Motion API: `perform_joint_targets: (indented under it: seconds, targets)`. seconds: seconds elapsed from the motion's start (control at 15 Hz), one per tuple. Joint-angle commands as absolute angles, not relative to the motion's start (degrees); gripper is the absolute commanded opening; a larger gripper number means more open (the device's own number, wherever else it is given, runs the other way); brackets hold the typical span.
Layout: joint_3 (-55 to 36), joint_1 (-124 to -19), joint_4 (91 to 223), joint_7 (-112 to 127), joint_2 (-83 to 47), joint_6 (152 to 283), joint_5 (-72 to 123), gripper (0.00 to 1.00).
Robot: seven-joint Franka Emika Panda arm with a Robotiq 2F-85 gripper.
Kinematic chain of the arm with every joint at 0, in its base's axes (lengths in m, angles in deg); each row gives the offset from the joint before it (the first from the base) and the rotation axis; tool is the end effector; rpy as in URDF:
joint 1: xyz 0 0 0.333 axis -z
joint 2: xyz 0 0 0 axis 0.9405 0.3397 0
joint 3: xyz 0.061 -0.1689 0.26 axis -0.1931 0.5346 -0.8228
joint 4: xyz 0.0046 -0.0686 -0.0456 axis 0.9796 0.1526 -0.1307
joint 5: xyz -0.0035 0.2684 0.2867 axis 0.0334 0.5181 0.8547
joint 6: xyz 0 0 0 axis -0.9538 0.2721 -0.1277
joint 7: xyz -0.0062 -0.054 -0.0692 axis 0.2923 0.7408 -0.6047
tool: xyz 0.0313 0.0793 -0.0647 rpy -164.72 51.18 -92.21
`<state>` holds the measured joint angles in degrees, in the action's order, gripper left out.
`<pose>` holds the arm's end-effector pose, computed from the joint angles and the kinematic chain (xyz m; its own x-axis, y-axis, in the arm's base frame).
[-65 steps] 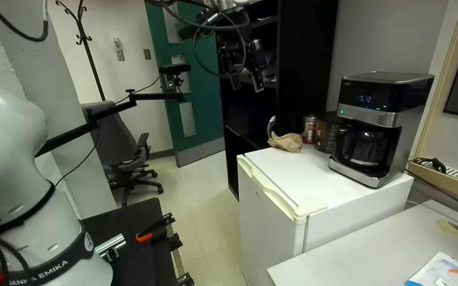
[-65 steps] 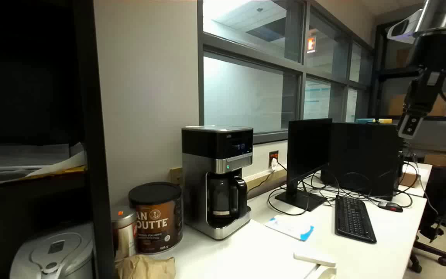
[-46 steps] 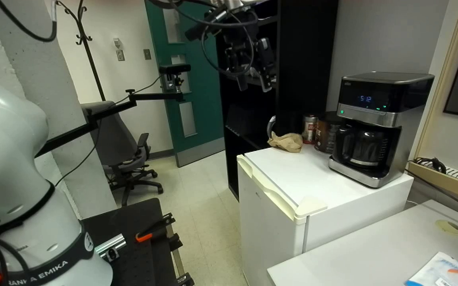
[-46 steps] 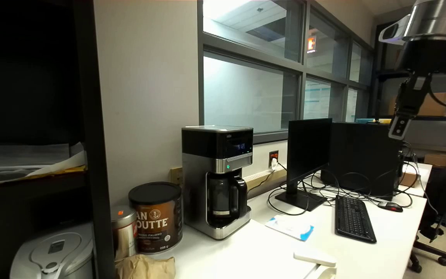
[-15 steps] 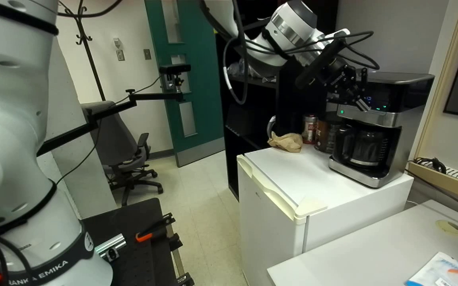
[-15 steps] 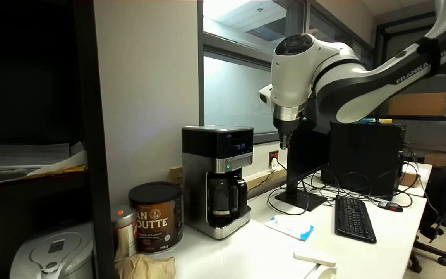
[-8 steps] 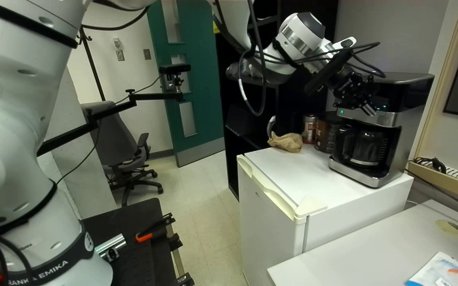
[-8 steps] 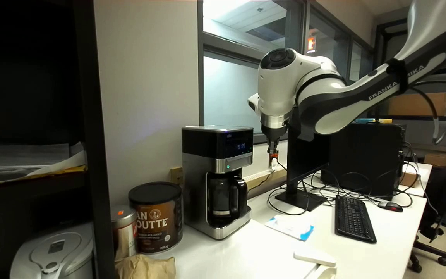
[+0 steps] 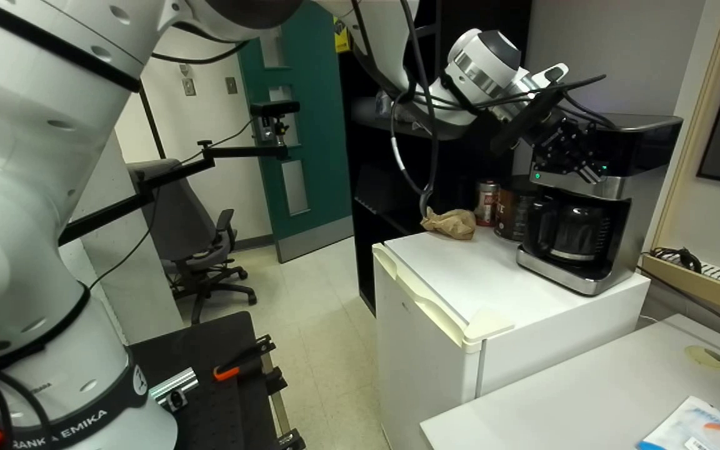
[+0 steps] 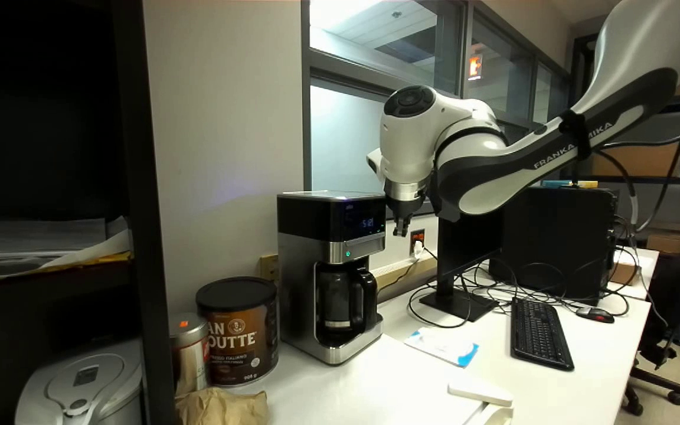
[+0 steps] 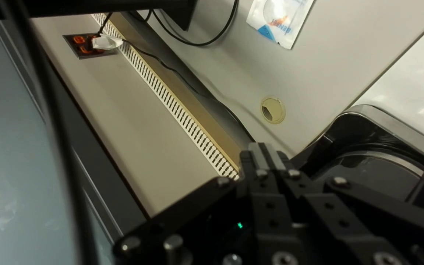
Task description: Press a button on the coffee maker
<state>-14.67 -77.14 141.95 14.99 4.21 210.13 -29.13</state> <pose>0.7525 0.0789 0.3548 0.8531 0.5117 0.1012 0.2749 -0.6060 0.7465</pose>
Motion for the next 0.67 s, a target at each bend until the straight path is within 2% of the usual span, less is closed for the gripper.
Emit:
perform_joint_targets:
  seconds: [0.0, 0.6]
  targets:
    - [-13.37, -78.19, 137.18, 14.22, 7.68, 211.82, -28.02, 0.0]
    - [-13.36, -77.87, 132.9, 13.06, 11.35, 216.2, -25.86, 0.0]
